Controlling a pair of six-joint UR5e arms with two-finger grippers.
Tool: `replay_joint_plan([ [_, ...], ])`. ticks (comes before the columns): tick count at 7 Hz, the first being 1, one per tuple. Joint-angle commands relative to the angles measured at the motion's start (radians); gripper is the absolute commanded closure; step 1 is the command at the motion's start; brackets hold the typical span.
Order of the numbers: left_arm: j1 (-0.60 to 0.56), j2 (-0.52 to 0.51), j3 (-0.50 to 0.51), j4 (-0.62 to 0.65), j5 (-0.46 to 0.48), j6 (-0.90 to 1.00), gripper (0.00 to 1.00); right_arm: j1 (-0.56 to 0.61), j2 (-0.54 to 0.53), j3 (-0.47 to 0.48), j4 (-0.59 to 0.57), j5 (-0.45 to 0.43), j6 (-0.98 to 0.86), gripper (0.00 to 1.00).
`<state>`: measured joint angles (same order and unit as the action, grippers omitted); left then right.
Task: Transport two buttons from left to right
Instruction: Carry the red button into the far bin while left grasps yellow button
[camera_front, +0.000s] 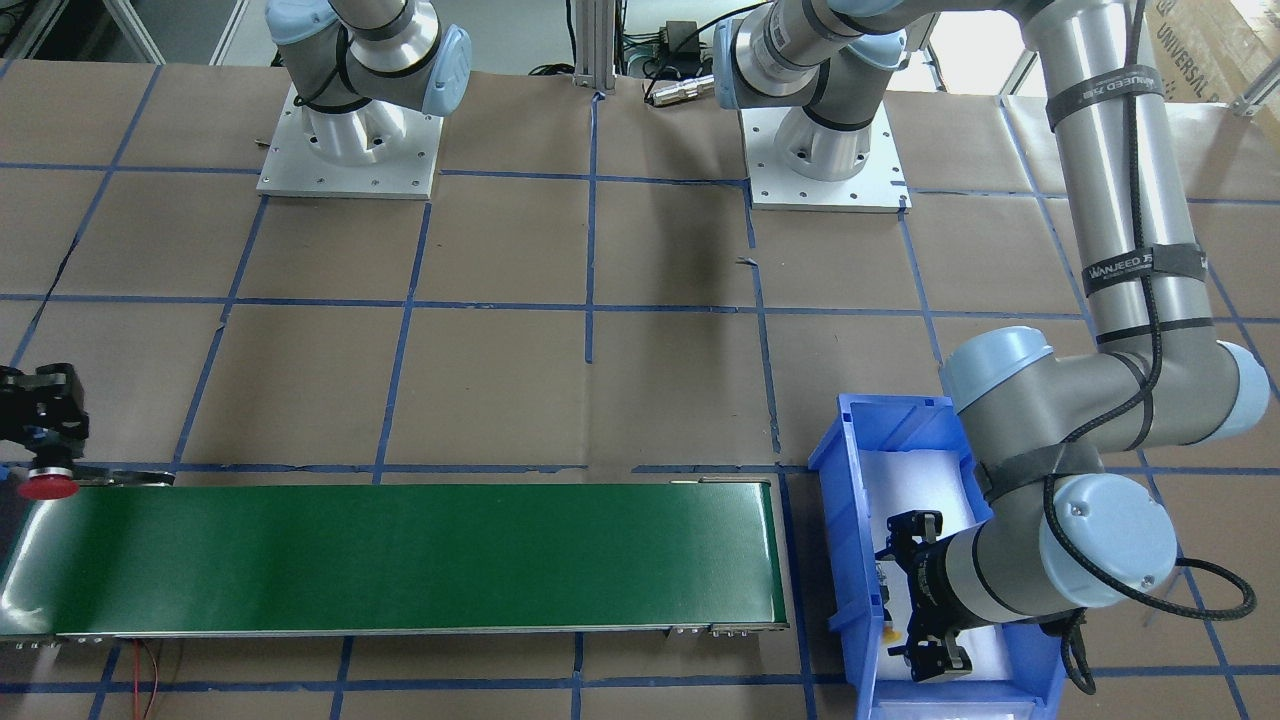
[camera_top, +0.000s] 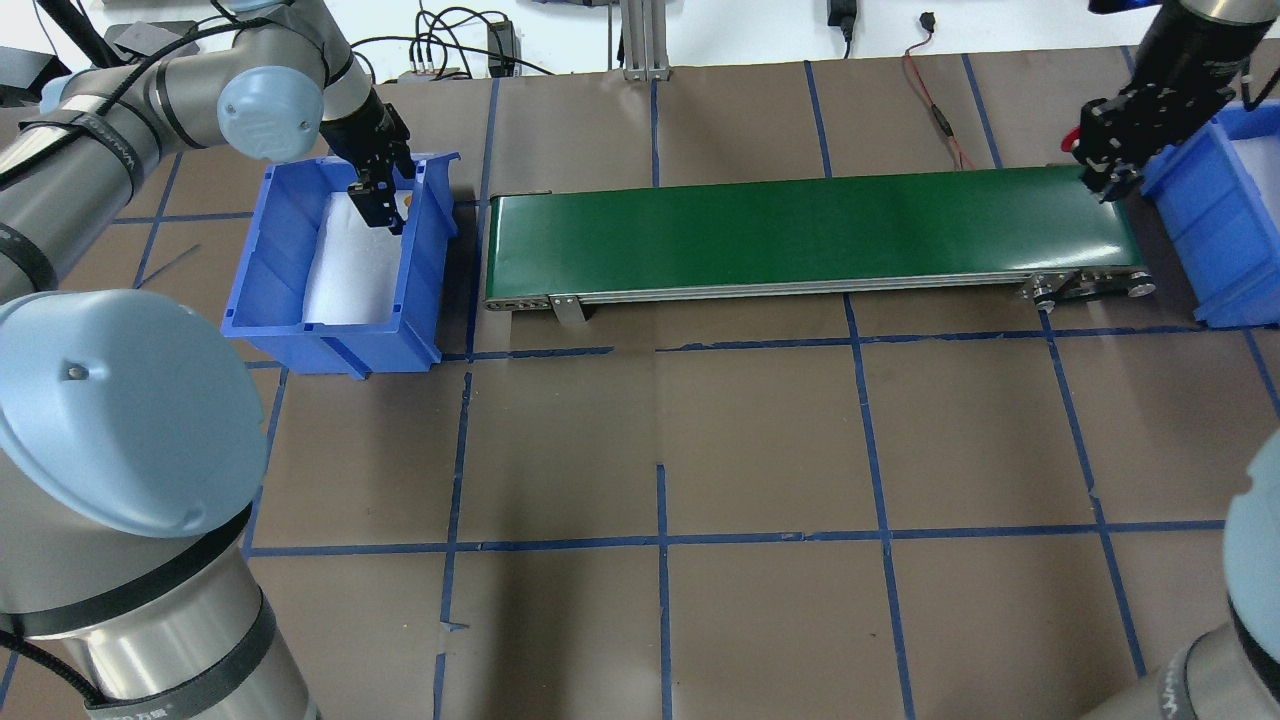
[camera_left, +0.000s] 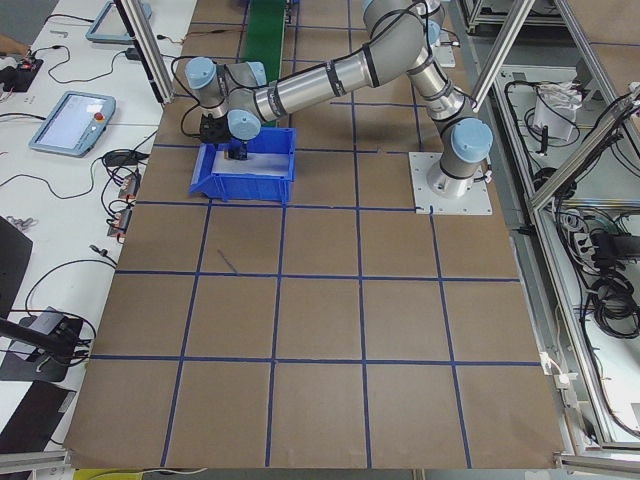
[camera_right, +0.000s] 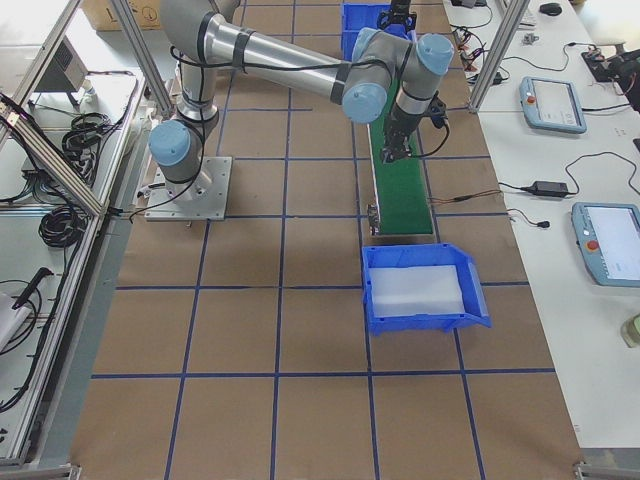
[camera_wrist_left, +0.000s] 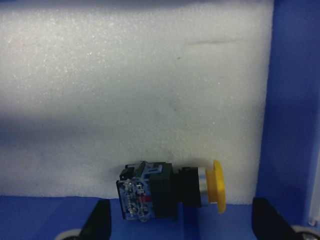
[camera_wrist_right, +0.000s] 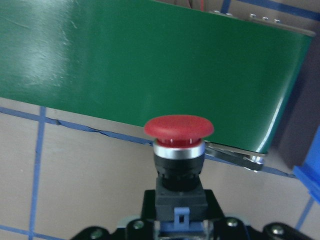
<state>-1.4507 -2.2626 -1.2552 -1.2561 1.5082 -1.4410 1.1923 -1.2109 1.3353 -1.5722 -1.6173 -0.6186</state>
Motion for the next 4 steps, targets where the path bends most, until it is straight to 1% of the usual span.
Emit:
replay_joint_plan([
  [1, 0.000, -0.017, -0.001, 0.021, 0.001, -0.001, 0.00, -0.173, 0.008, -0.013, -0.015, -0.030, -0.159, 0.92],
  [3, 0.000, -0.018, -0.009, 0.026, 0.004, -0.002, 0.00, -0.281, 0.011, -0.021, -0.037, -0.030, -0.193, 0.92],
  [4, 0.000, -0.017, -0.013, 0.026, 0.007, -0.001, 0.00, -0.313, 0.017, -0.022, -0.038, -0.030, -0.193, 0.92],
])
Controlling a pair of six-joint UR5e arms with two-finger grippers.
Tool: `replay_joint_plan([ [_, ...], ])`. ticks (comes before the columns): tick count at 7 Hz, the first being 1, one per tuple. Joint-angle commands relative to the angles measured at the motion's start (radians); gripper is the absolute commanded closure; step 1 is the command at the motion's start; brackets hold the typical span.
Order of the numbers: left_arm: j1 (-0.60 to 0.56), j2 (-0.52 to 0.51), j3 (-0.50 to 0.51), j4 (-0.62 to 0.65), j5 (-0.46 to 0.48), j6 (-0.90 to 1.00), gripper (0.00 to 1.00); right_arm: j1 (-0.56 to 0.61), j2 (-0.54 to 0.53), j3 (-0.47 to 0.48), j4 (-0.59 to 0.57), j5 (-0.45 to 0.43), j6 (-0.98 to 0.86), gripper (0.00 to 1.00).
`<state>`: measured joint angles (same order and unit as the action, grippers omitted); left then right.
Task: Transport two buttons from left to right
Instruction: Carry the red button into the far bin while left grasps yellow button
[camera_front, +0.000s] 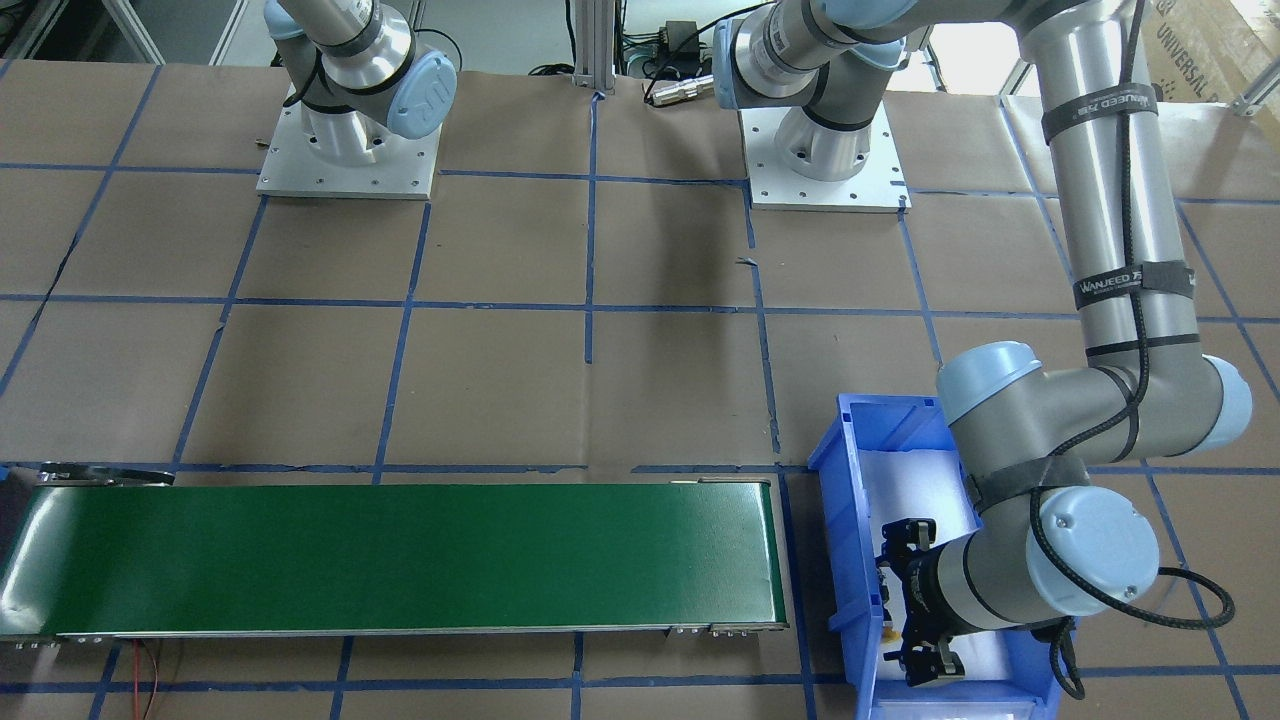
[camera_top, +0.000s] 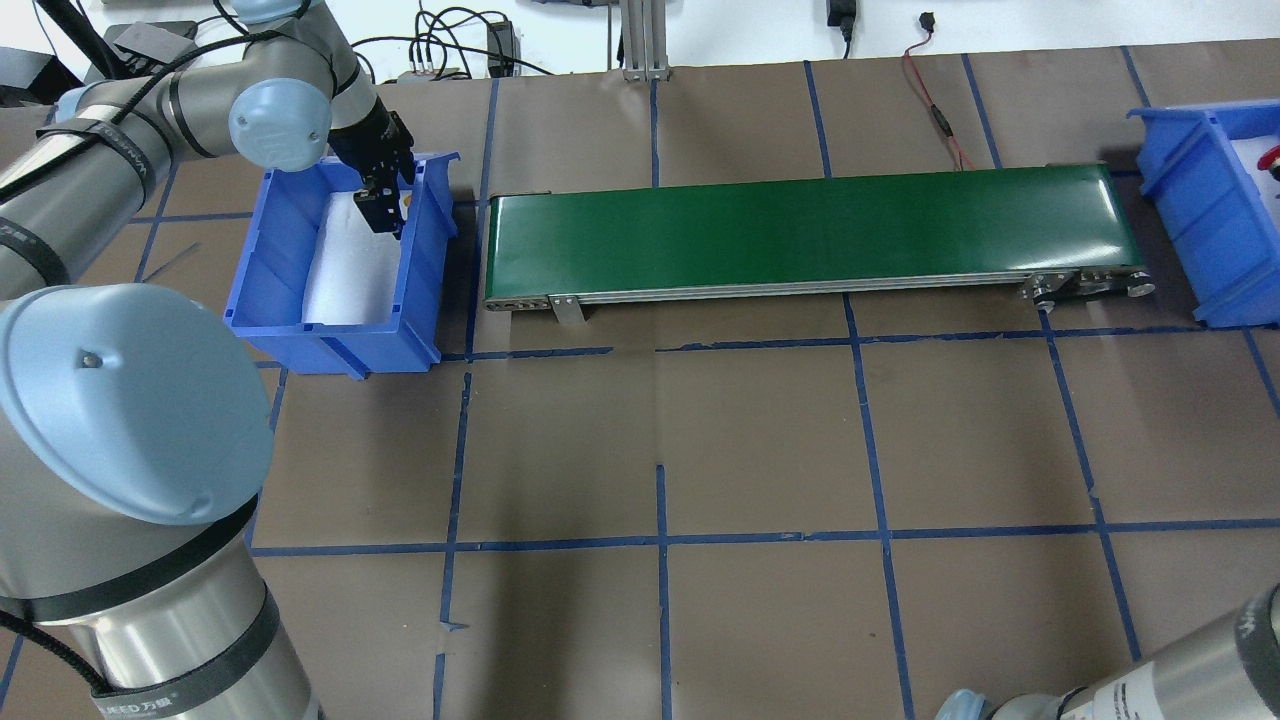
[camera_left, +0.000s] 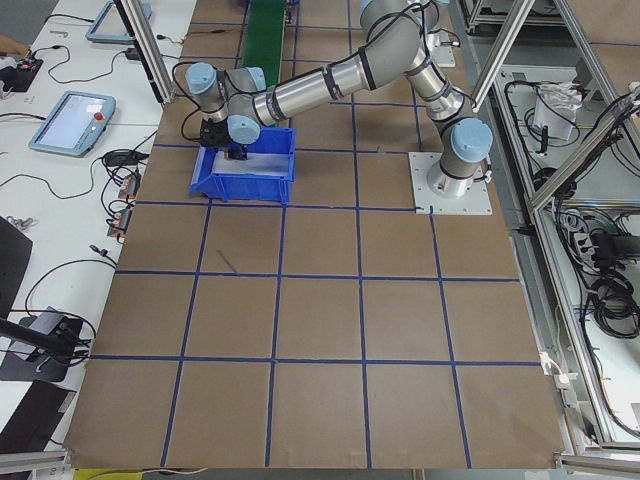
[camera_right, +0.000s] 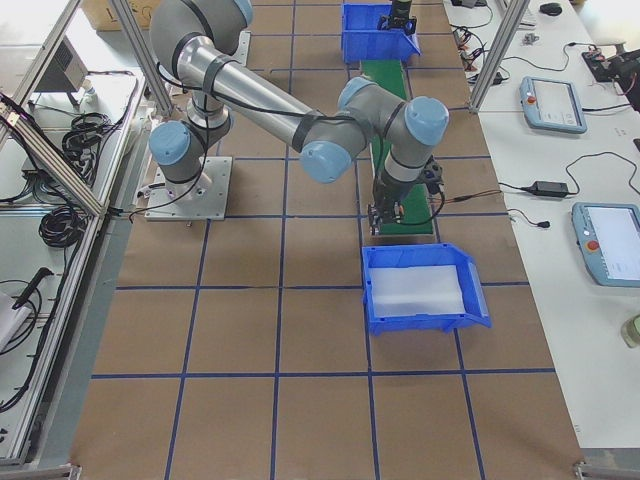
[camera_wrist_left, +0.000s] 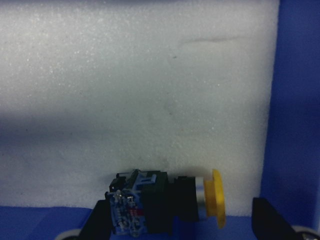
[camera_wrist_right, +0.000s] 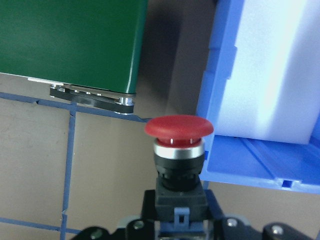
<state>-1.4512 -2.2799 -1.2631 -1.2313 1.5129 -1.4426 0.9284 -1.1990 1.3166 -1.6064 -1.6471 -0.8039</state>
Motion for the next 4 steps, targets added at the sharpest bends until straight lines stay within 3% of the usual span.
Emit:
replay_joint_plan([
  [1, 0.000, 0.006, -0.021, 0.001, 0.003, -0.001, 0.00, -0.089, 0.031, -0.007, -0.038, 0.000, -0.011, 0.93],
  [2, 0.000, 0.008, -0.025, 0.001, 0.003, -0.002, 0.00, -0.097, 0.083, -0.016, -0.082, 0.009, -0.020, 0.93],
  [4, -0.003, 0.007, -0.030, 0.003, 0.001, -0.018, 0.00, -0.095, 0.197, -0.132, -0.116, 0.016, -0.021, 0.93],
])
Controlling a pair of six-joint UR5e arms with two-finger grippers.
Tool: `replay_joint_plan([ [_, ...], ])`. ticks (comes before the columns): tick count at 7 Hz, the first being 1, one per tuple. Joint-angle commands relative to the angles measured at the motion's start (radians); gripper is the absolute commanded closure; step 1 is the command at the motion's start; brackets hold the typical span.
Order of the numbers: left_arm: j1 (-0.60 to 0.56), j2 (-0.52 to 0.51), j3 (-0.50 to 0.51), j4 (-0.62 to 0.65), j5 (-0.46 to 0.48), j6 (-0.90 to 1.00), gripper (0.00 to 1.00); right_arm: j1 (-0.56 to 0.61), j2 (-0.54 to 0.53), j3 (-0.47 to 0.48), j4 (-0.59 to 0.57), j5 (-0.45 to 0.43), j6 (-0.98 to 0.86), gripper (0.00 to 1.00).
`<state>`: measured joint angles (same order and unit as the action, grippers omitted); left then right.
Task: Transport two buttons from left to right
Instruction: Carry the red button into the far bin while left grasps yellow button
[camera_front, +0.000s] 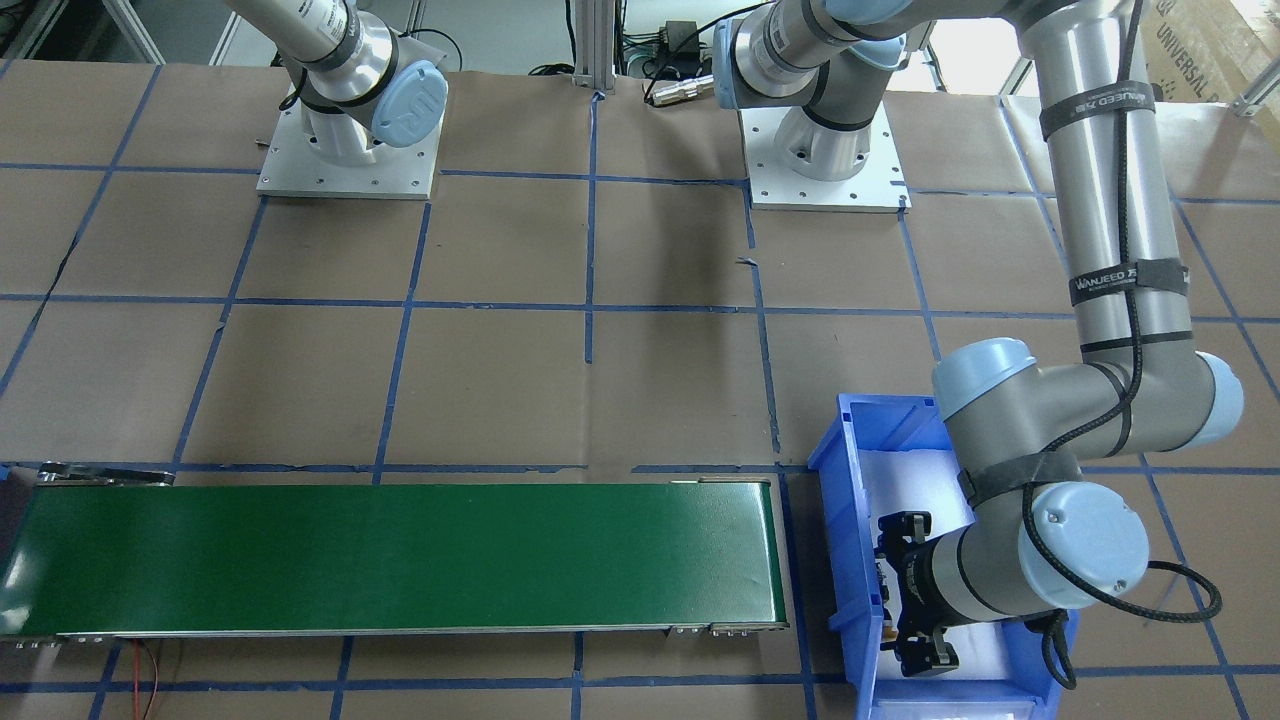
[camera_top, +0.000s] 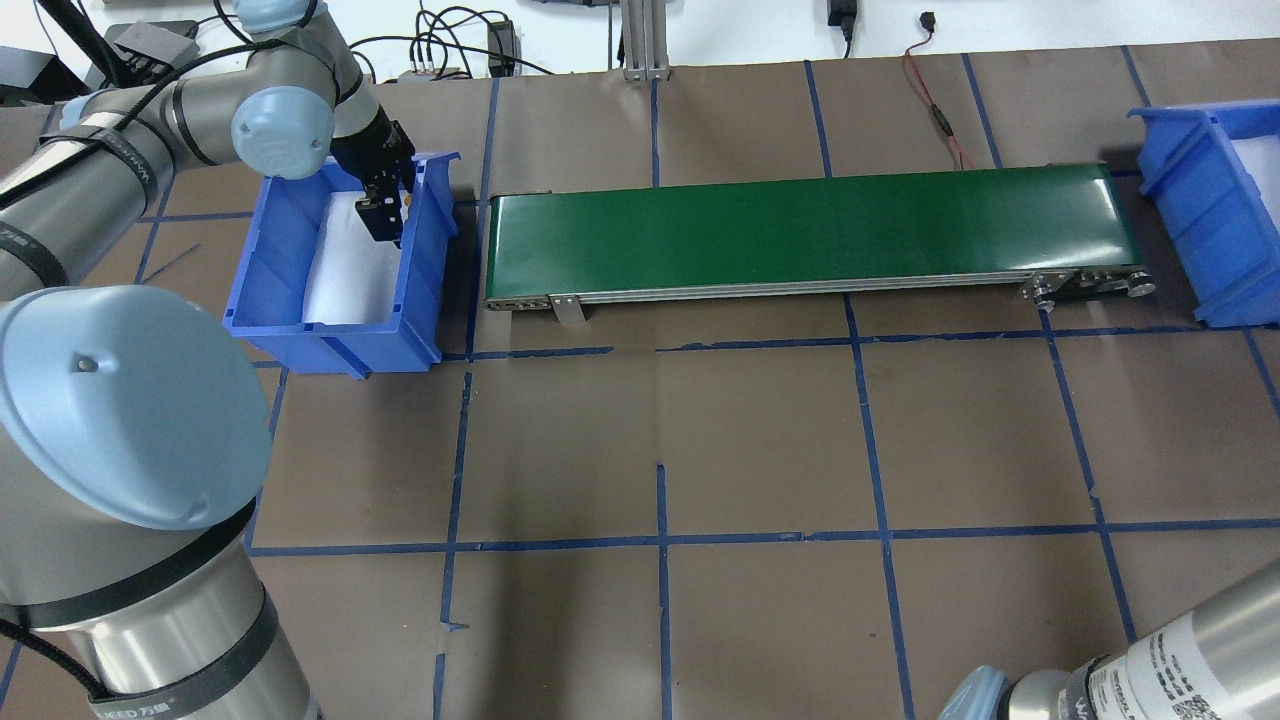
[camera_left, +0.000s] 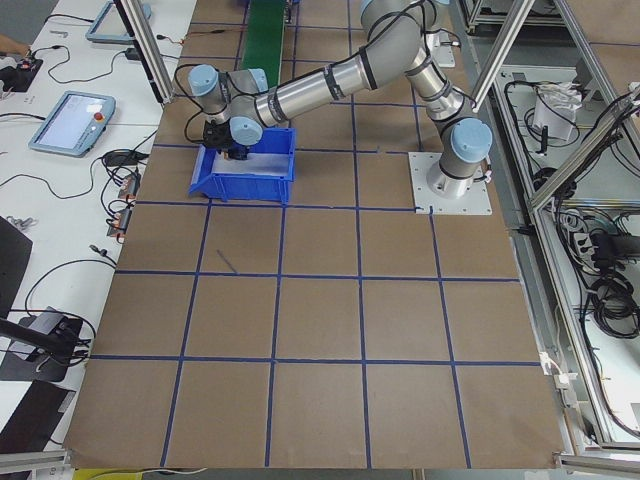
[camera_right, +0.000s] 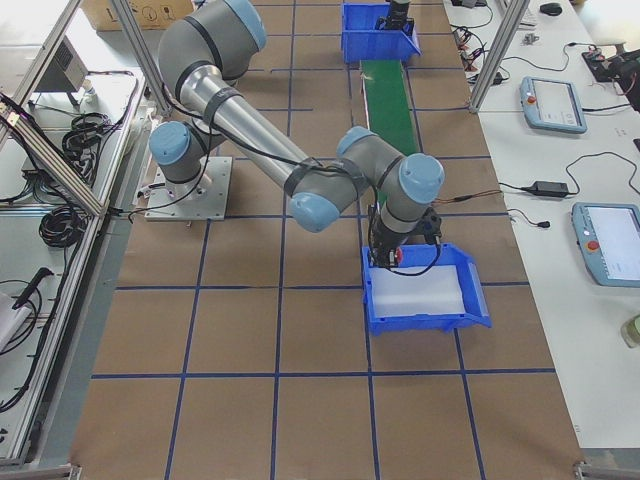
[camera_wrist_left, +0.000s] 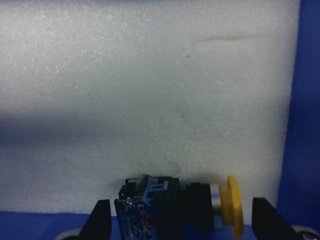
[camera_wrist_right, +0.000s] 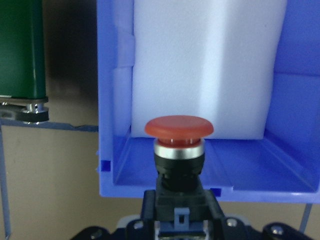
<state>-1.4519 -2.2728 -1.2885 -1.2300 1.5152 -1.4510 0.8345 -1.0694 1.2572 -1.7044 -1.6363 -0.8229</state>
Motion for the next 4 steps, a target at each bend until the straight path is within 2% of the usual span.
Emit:
replay_joint_plan([
  [1, -0.002, 0.003, -0.014, 0.013, -0.001, -0.009, 0.00, 0.001, 0.107, -0.128, -0.008, 0.006, -0.004, 0.93],
  [4, -0.002, -0.004, -0.017, 0.030, -0.001, -0.006, 0.00, 0.011, 0.137, -0.139, -0.009, 0.006, -0.004, 0.93],
])
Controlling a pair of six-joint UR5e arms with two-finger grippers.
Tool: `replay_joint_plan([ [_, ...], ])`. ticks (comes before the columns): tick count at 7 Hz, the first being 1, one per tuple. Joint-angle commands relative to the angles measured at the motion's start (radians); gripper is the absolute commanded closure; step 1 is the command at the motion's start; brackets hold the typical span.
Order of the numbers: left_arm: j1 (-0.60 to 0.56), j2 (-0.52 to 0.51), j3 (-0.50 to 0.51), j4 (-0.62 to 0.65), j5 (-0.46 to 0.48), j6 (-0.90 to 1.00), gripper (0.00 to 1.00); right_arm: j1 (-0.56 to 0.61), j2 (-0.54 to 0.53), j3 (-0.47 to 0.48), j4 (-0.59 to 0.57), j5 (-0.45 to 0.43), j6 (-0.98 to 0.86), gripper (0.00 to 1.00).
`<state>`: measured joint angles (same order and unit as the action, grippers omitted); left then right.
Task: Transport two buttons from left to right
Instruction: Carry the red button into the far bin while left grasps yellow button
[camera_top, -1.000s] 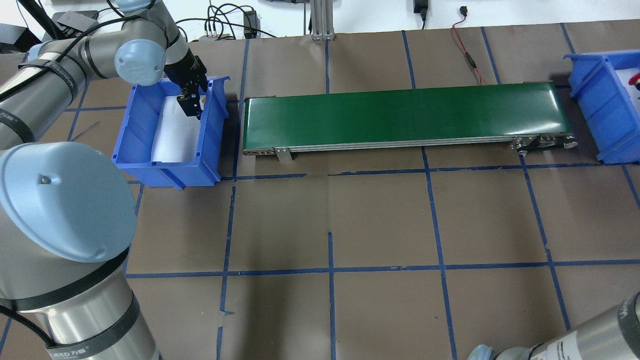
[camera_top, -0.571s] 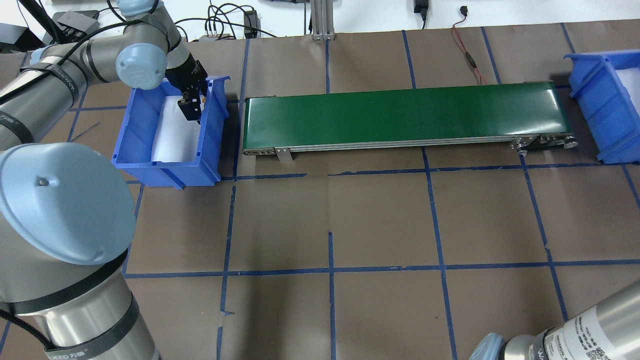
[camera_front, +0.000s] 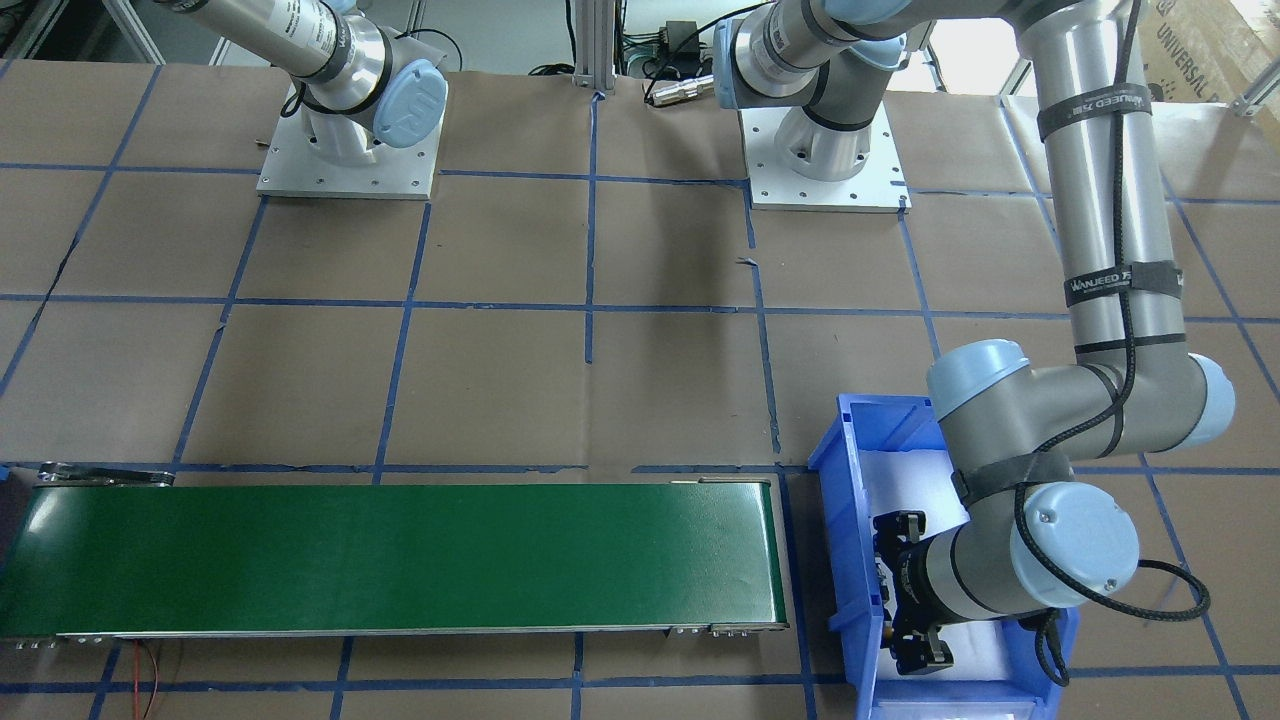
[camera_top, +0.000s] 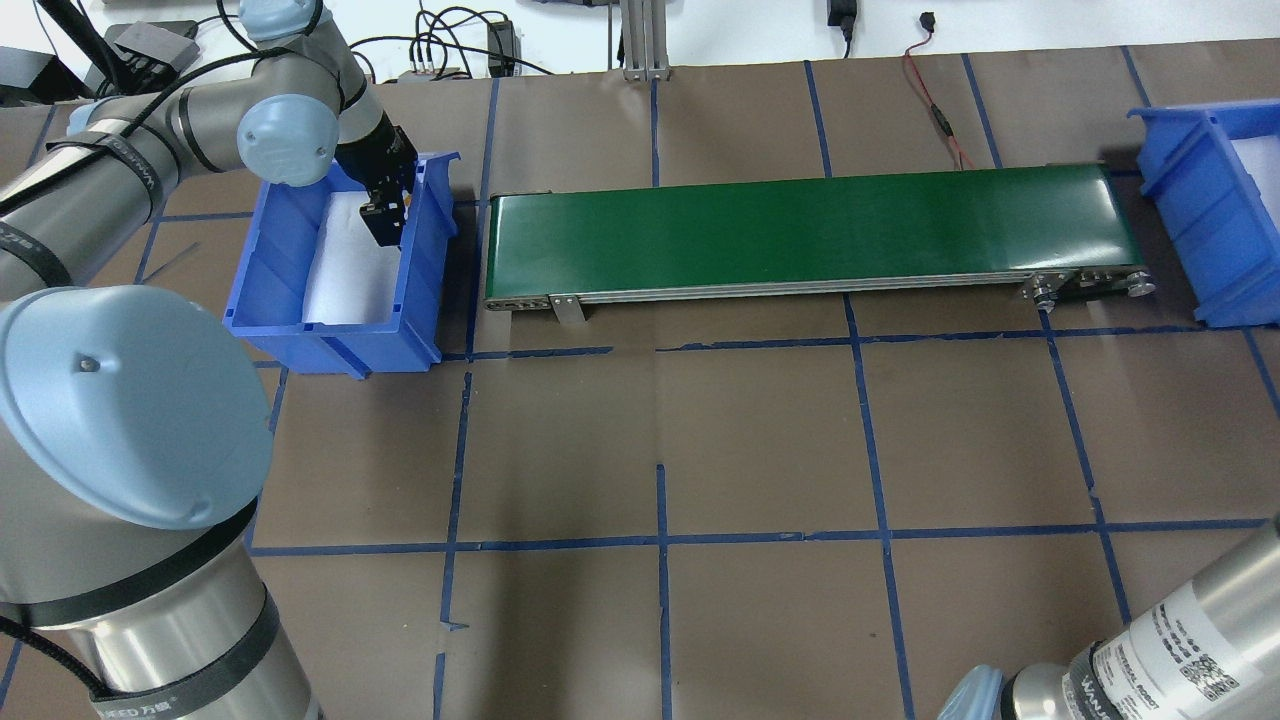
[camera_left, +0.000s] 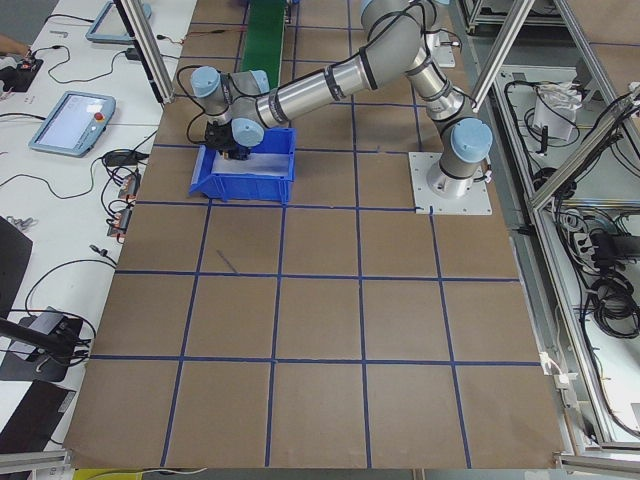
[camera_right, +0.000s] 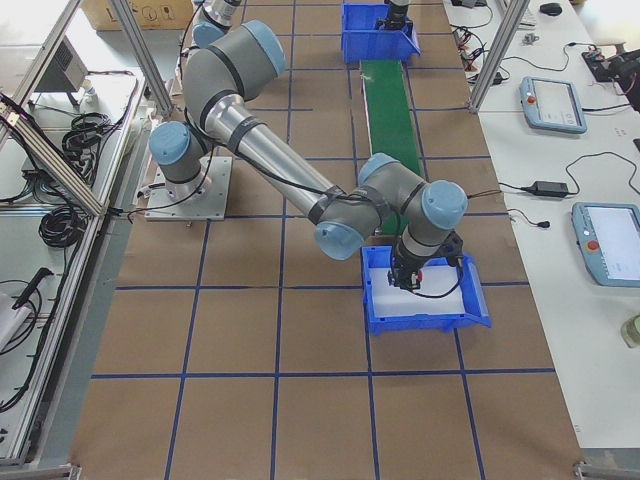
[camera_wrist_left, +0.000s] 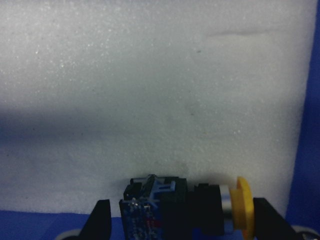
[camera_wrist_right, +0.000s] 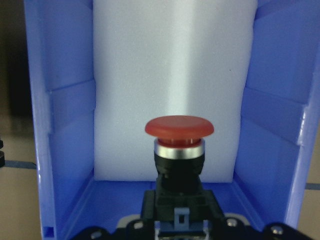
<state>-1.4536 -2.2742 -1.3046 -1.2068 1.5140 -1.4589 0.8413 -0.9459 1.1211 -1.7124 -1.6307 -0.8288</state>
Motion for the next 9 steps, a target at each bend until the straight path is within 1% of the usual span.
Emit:
replay_joint_plan([
  [1, -0.001, -0.001, -0.001, 0.013, 0.000, 0.002, 0.00, 0.015, 0.028, -0.001, -0.009, -0.001, 0.005, 0.93],
  [3, 0.001, 0.001, -0.001, 0.026, 0.000, 0.014, 0.00, 0.019, 0.073, -0.004, -0.019, -0.005, 0.003, 0.93],
  [4, -0.001, -0.005, -0.001, 0.030, -0.003, 0.012, 0.02, 0.019, 0.097, -0.003, -0.033, -0.003, 0.003, 0.93],
  [5, -0.001, -0.005, -0.001, 0.030, -0.011, 0.012, 0.09, 0.019, 0.119, -0.003, -0.045, -0.003, 0.003, 0.93],
  [7, -0.001, -0.005, -0.002, 0.041, -0.014, 0.014, 0.16, 0.019, 0.133, -0.001, -0.050, -0.005, 0.003, 0.92],
  [8, -0.001, -0.004, -0.001, 0.043, -0.041, 0.015, 0.20, 0.021, 0.142, -0.001, -0.052, -0.006, 0.007, 0.92],
  [9, 0.001, 0.001, 0.001, 0.043, -0.044, 0.017, 0.22, 0.021, 0.142, -0.001, -0.050, -0.006, 0.008, 0.85],
])
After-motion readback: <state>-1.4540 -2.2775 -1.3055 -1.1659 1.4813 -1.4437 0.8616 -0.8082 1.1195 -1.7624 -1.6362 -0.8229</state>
